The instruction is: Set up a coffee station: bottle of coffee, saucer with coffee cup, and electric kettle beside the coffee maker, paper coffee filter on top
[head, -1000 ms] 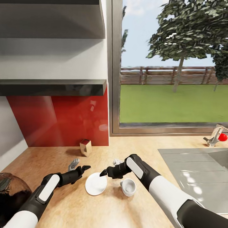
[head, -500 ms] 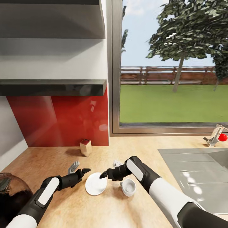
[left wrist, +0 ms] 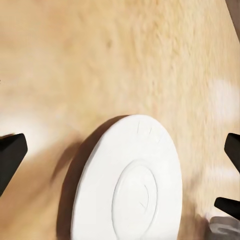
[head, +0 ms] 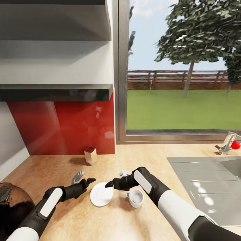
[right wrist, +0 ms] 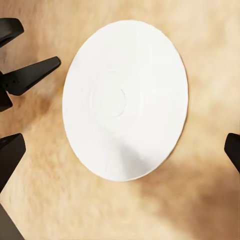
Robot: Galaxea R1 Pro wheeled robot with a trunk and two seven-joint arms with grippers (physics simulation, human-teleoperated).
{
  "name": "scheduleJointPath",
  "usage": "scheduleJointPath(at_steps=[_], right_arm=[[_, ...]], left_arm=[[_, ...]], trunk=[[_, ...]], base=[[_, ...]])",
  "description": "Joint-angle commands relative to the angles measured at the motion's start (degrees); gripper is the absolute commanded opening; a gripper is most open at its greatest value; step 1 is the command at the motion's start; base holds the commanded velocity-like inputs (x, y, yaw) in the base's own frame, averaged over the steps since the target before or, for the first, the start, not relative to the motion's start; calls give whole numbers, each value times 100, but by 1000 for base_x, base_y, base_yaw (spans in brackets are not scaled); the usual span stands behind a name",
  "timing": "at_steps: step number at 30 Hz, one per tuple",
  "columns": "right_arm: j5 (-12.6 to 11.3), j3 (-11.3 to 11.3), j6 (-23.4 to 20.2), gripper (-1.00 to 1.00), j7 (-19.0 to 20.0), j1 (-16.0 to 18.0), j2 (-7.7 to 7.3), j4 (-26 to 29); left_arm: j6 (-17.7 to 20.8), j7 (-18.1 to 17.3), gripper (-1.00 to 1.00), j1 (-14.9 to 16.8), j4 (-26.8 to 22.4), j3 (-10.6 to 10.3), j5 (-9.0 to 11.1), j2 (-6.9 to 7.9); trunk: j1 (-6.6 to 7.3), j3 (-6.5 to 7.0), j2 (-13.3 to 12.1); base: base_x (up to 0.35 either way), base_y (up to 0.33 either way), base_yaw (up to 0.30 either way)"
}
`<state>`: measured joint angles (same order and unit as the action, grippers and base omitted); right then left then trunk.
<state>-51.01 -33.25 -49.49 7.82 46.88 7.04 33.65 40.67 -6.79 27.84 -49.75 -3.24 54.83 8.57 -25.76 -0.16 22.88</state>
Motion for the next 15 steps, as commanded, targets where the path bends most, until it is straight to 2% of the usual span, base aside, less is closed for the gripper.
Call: scheduleJointPath(at_steps=[1, 9, 15], right_arm=[[56, -10, -9, 100, 53, -1, 2, 2], [50, -30, -8, 100, 53, -21, 54, 35], [51, -33, -8, 100, 53, -24, 153, 32]], left_arm=[[10, -14, 100, 1, 2, -10, -33, 6], [11, -15, 100, 1, 9, -10, -30, -4], [11, -10, 100, -41, 8, -10, -32, -3]], trunk=[[-2, -3, 4], [-2, -3, 4], [-2, -3, 4]], base=[[0, 0, 0], [0, 0, 0], [0, 0, 0]])
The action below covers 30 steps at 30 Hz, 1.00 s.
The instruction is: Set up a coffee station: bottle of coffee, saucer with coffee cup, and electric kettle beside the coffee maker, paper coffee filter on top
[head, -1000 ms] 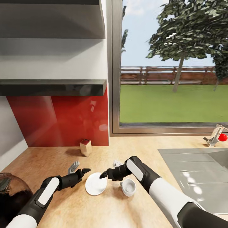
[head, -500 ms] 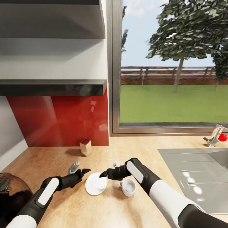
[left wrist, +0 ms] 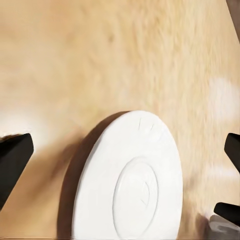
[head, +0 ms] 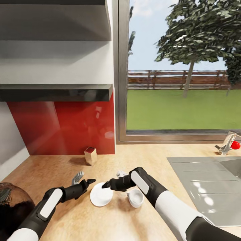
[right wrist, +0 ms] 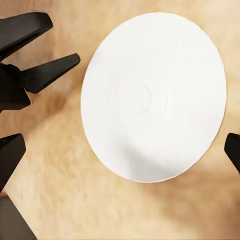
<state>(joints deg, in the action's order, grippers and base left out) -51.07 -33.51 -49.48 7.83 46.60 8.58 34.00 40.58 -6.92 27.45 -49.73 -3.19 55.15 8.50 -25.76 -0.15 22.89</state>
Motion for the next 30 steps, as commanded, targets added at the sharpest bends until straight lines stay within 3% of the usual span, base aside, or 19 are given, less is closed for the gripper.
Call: scheduleJointPath(at_steps=[1, 30], right_arm=[[57, -6, -9, 100, 52, 5, 10, -5], [53, -7, -9, 100, 52, -74, 142, -25]], left_arm=[[20, 4, 100, -19, 3, -16, -65, 7], [114, -3, 100, -69, -26, -7, -8, -20]], trunk=[[-3, -4, 3], [-3, -4, 3]], base=[[0, 0, 0], [0, 0, 0]])
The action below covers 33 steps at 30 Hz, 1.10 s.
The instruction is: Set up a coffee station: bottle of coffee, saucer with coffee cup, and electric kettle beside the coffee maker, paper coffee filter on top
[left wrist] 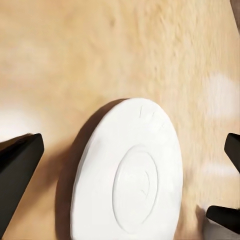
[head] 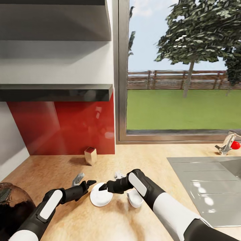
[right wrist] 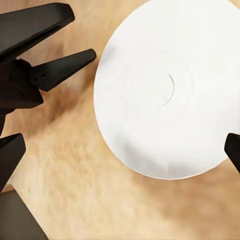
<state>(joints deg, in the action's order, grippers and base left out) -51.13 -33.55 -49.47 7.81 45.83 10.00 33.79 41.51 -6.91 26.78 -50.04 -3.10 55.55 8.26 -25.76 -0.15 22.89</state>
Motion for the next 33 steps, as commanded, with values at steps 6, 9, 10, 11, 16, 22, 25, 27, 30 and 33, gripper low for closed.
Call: scheduleJointPath(at_steps=[6, 9, 10, 11, 16, 22, 25, 27, 30, 33], right_arm=[[59, -3, -10, 100, 54, -20, 0, -4], [59, -3, -10, 100, 54, -29, 0, -4], [59, -3, -10, 100, 54, -34, 0, -4], [59, -3, -10, 100, 54, -44, 0, -4], [59, -4, -10, 100, 54, -91, 0, 0], [59, -11, -10, 100, 54, -112, 0, 7], [59, -11, -10, 100, 54, -131, 0, 13], [59, -11, -10, 100, 54, -135, 0, 14], [59, -11, -10, 100, 54, -171, 0, 14], [60, -11, -10, 100, 54, -178, 0, 14]], left_arm=[[37, -141, 100, 3, 8, -15, -36, 8], [47, -175, 100, 3, 11, -15, -32, 9], [71, -180, 100, 3, 12, -15, -30, 6], [111, -183, 100, 3, 12, -15, -31, 5], [288, -187, 100, 3, 12, -7, -27, 1], [320, -191, 100, 3, 4, -6, -21, -7], [411, -191, 100, 3, 4, -5, -19, -75], [426, -190, 100, 3, 4, 0, -19, -93], [435, -195, 100, 3, 4, 2, 42, -106], [436, -195, 100, 3, 4, 2, 125, -112]], trunk=[[-3, -4, 3], [-3, -4, 3], [-3, -4, 3], [-3, -4, 3], [-3, -4, 3], [-3, -4, 3], [-3, -4, 3], [-3, -4, 3], [-3, -4, 3], [-3, -4, 3]], base=[[0, 0, 0], [0, 0, 0], [0, 0, 0], [0, 0, 0], [0, 0, 0], [0, 0, 0], [0, 0, 0], [0, 0, 0], [0, 0, 0], [0, 0, 0]])
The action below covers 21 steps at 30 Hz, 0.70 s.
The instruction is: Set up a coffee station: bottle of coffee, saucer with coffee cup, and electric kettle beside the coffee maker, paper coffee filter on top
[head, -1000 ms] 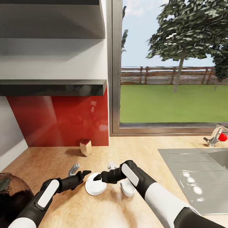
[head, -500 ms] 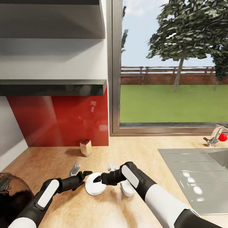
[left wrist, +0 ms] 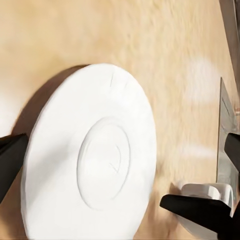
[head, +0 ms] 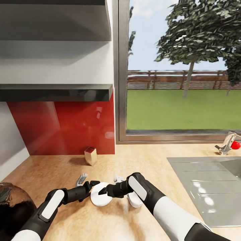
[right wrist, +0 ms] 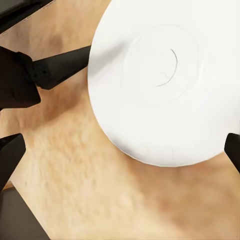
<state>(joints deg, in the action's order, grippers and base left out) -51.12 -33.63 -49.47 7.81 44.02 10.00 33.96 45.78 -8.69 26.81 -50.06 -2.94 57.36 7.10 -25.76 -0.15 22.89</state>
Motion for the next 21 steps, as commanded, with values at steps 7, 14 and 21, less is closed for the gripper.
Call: scheduleJointPath(at_steps=[7, 14, 21], right_arm=[[65, -3, -10, 100, 48, 2, 0, -13], [66, -3, -10, 100, 54, 2, 0, -4], [62, -3, -10, 100, 54, 2, 0, -3]], left_arm=[[12, -18, 100, 0, 5, -13, -5, 5], [317, -19, 100, 0, 2, -14, 278, 10], [422, -19, 100, 2, -3, -5, 293, 11]], trunk=[[-3, -3, 3], [-3, -3, 3], [-3, -3, 3]], base=[[0, 0, 0], [0, 0, 0], [0, 0, 0]])
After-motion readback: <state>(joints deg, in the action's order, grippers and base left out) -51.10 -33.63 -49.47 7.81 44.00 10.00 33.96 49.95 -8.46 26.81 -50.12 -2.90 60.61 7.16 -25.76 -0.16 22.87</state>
